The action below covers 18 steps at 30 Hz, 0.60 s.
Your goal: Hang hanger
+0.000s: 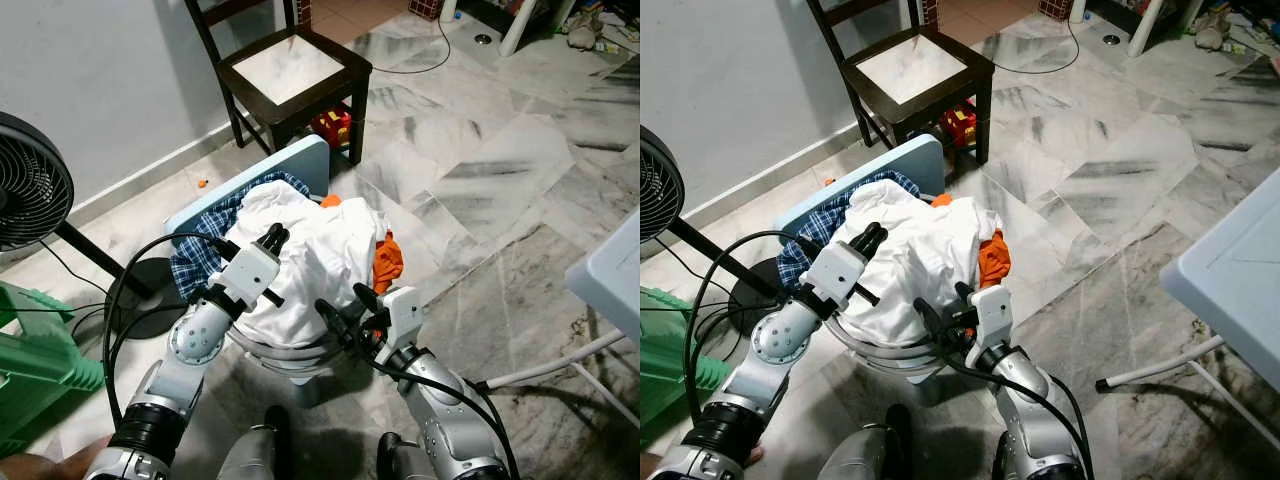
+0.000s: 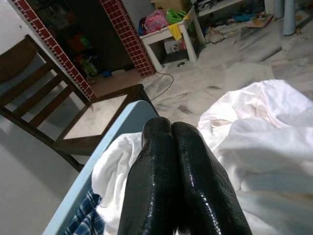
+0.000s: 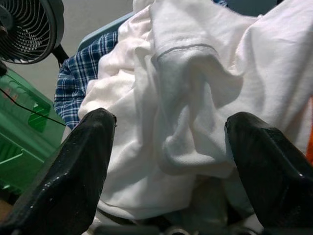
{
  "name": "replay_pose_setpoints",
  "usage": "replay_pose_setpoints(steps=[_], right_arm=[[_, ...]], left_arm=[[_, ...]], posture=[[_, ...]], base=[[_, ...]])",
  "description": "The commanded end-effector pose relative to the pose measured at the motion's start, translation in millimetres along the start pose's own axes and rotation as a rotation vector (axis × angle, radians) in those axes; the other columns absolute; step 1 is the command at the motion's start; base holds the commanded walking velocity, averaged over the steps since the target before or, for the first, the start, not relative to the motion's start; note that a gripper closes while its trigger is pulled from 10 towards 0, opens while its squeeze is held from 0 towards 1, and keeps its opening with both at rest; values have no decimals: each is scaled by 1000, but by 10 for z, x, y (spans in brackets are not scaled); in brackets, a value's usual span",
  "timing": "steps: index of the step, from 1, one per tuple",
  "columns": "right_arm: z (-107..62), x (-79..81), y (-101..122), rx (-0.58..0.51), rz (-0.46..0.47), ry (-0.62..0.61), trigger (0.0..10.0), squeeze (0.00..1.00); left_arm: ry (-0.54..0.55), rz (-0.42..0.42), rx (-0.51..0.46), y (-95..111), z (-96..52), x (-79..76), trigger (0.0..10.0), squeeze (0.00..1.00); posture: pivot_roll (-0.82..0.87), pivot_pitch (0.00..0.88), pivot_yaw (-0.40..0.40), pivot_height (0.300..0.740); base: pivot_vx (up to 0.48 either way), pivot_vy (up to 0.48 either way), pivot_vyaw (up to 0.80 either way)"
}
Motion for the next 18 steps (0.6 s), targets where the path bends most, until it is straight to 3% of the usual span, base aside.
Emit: replay_pose_setpoints(steps=[1,5,6,7,12,18], right_arm=[[20,99,-60,26,-5,12,10000,0],[59,121,-120,66,-59,-3,10000,0],[73,112,-129,73,-73,-12,1647,0],[89,107,-131,76,-83,-17,0,0],[174,89,-95,78,-181,-48,0,0],[159,24,-67,57,-206,-90,0,0]], left_arm=[[-7,9,23,-35,-43,5,10000,0],[-13,7,22,-31,-32,0,10000,0],[-14,7,22,-30,-28,-3,10000,0],[-16,6,22,-28,-24,-6,10000,0],[-23,5,22,-20,-13,-27,10000,0],[-23,4,22,-23,-29,-20,10000,0]], posture=[[8,277,75,740],[4,277,81,740],[3,276,79,740],[3,276,79,740],[8,274,74,740],[16,276,66,740]], base=[[0,0,0],[0,0,0],[0,0,0],[0,0,0],[0,0,0],[0,0,0]])
Point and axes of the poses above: a point about 5 cm out from each wrist's last joint towards the gripper, its own z axis pointing out of the wrist towards the gripper, its own y axis along the axis of the wrist's last joint, x = y × z, the point moved 1 cm from there along z, pointing out of the wrist towards the gripper, and after that the axes turned 10 degrees about -z, right-handed, at the moved point
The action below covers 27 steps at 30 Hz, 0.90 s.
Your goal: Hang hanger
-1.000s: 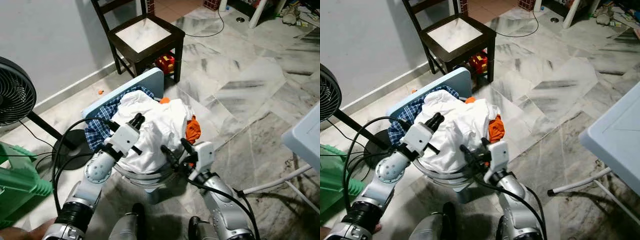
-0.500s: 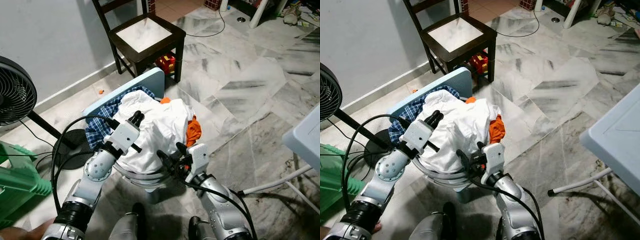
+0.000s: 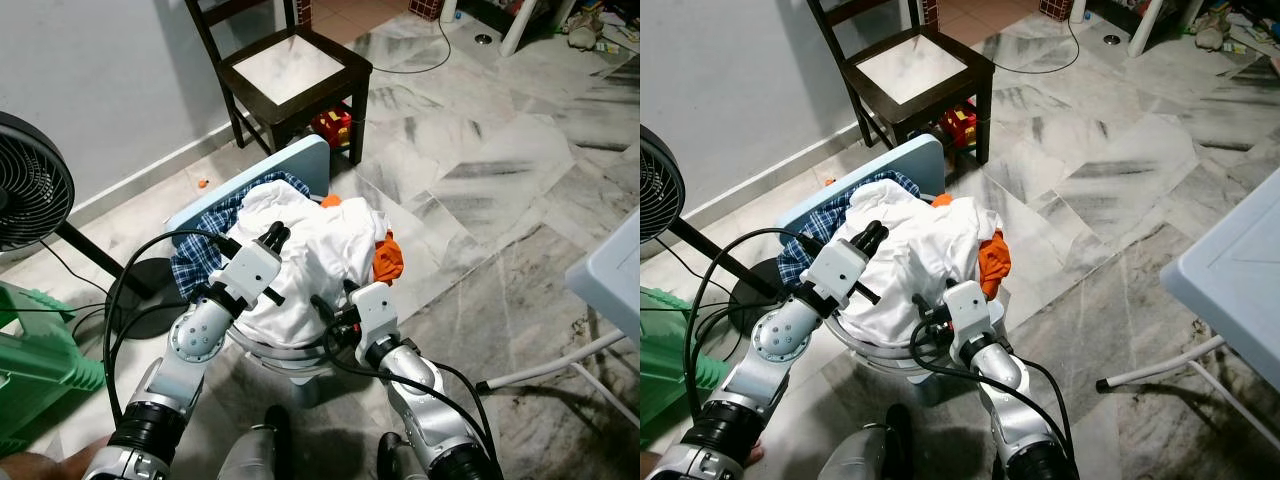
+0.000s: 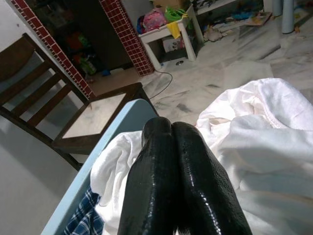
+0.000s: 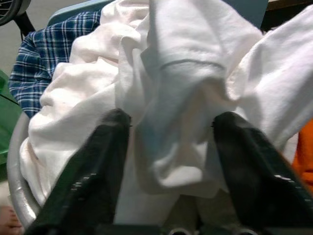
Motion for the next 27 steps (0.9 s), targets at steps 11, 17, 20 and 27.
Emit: replay_pose_setpoints(steps=[11,17,20,27], right_arm=[[-53,-174,-73,11,-21,-97,0,0],[-74,-240,-97,12,1,-117,0,0],[-78,-272,-92,10,-4,-118,0,0],[-10,-394,136,-99,15,-53,0,0]], left_arm=[[-30,-14,9,-13,-10,-60,10000,0],[-115,-67,18,-31,-62,-171,10000,0],[-107,-103,46,-75,-101,-171,10000,0],[-76,-222,72,-100,-156,-189,10000,0]], posture=[[4,276,66,740],[-2,275,68,740],[-2,278,68,740],[1,273,63,740]], base=[[0,0,0],[0,0,0],[0,0,0],[0,0,0]])
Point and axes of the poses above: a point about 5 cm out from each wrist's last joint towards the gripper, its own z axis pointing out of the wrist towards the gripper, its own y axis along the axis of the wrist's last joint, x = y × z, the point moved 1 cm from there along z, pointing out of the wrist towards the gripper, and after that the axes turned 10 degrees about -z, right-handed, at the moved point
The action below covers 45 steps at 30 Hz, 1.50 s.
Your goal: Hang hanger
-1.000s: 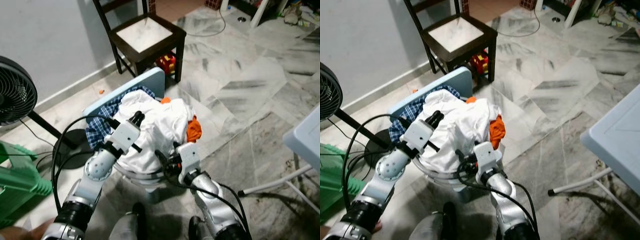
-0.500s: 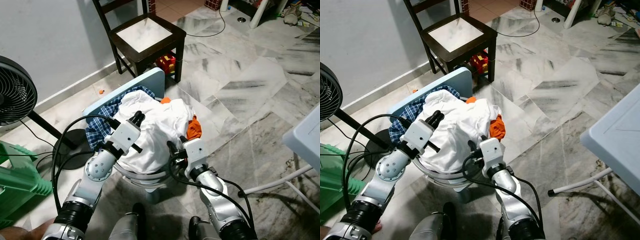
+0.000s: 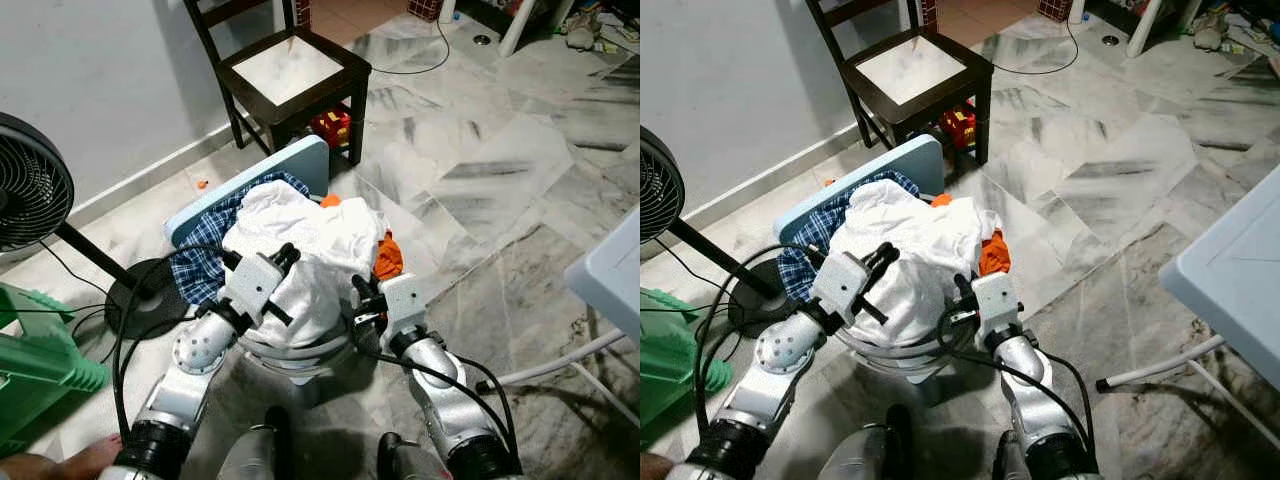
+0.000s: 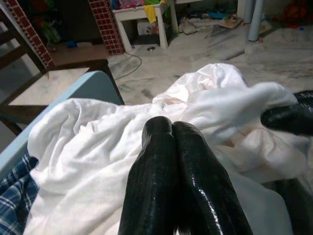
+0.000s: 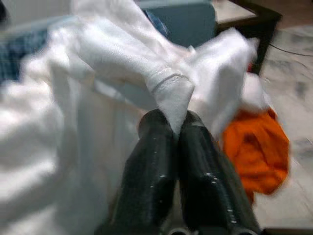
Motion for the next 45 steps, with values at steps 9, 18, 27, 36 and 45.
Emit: replay_pose_setpoints(steps=[9,18,27,36,45], right_arm=[[-70,172,593,-268,61,475,0,0],[-410,290,607,-227,24,827,0,0],[-576,315,590,-182,31,895,0,0],[-576,314,509,-150,-23,857,0,0],[-598,341,539,-153,-26,863,0,0]], left_arm=[[-127,81,-85,262,29,-86,10000,0],[-353,154,-136,533,23,-274,10000,0],[-471,256,-86,598,-15,-137,10000,0],[-608,318,113,356,-82,88,10000,0],[-649,305,141,236,-95,154,0,0]], posture=[[7,265,63,740],[2,272,74,740],[-1,279,86,740],[-11,280,84,740],[-21,282,82,740]], base=[[0,0,0],[0,0,0],[0,0,0],[0,0,0],[0,0,0]])
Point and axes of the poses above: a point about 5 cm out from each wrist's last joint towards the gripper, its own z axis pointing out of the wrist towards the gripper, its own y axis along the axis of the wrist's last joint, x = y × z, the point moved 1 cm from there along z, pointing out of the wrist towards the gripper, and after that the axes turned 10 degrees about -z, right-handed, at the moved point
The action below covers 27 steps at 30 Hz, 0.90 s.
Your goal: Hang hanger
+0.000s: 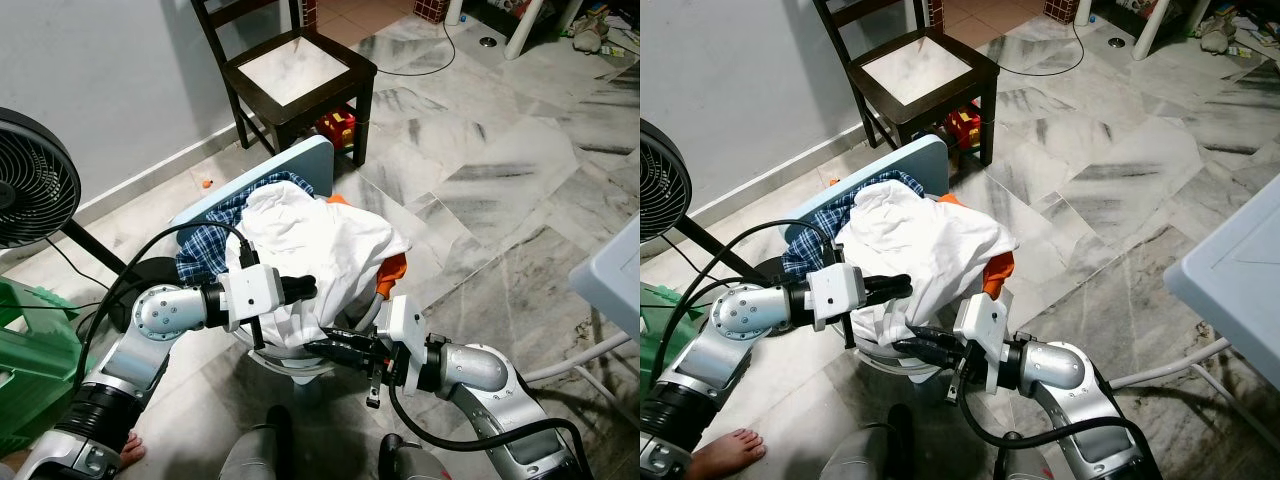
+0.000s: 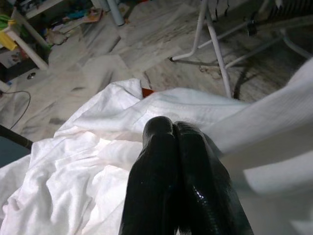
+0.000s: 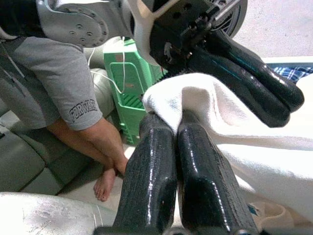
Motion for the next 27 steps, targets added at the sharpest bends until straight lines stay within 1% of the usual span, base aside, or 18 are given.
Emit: replay_pose_setpoints(steps=[1,3,6,8,11,13,14,15,17,18,19,20,21,22,23,24,25,27], right_arm=[[26,61,36,-7,-15,24,0,0],[22,64,36,-7,-14,25,0,0],[15,113,40,-6,-4,47,0,0],[11,124,30,1,-4,54,0,0],[3,122,3,19,-10,57,0,0],[-5,114,-34,40,-18,53,0,0],[-10,118,-61,54,-24,53,0,0],[-10,118,-61,54,-24,53,0,0],[-16,124,-93,70,-29,54,0,0],[-13,129,-119,82,-33,52,0,0],[-13,129,-119,82,-33,52,0,0],[-10,130,-125,84,-34,52,0,0],[-6,128,-127,87,-38,51,0,0],[-6,128,-127,87,-38,51,0,0],[-5,126,-127,89,-42,51,0,0],[-5,126,-127,89,-42,51,0,0],[-9,117,-129,95,-52,54,0,0],[-15,99,-127,106,-78,60,0,0]], left_arm=[[-9,7,8,-45,-18,-6,0,0],[-1,14,8,-49,-21,4,0,0],[68,119,-11,-25,-50,94,0,0],[97,150,-38,25,-73,156,0,0],[90,158,-59,86,-121,228,0,0],[114,140,-57,115,-161,313,0,0],[139,109,-52,106,-175,362,10000,1000],[139,109,-52,106,-175,362,10000,1000],[161,82,-45,88,-190,412,10000,1000],[195,59,-52,71,-201,442,10000,1000],[195,59,-52,71,-201,442,10000,1000],[207,36,-62,64,-198,449,10000,1000],[206,-40,-92,63,-173,433,10000,1000],[206,-40,-92,63,-173,433,10000,1000],[204,-84,-114,73,-157,424,10000,1000],[204,-84,-114,73,-157,424,10000,1000],[138,-179,-124,74,-118,358,10000,1000],[56,-223,-116,67,-100,281,10000,1000]], posture=[[-21,282,82,740],[-21,282,82,740],[-24,283,80,740],[-24,283,80,740],[-23,284,80,740],[-20,284,78,740],[-19,285,81,740],[-19,285,81,740],[-17,285,77,740],[-17,287,76,740],[-17,287,76,740],[-17,287,76,740],[-17,288,75,740],[-17,288,75,740],[-17,288,75,740],[-17,288,75,740],[-15,290,73,740],[-15,289,71,740]], base=[[0,0,0],[0,0,0],[0,0,0],[0,0,0],[0,0,0],[0,0,0],[0,0,0],[0,0,0],[0,0,0],[0,0,0],[0,0,0],[0,0,0],[0,0,0],[0,0,0],[0,0,0],[0,0,0],[0,0,0],[0,0,0]])
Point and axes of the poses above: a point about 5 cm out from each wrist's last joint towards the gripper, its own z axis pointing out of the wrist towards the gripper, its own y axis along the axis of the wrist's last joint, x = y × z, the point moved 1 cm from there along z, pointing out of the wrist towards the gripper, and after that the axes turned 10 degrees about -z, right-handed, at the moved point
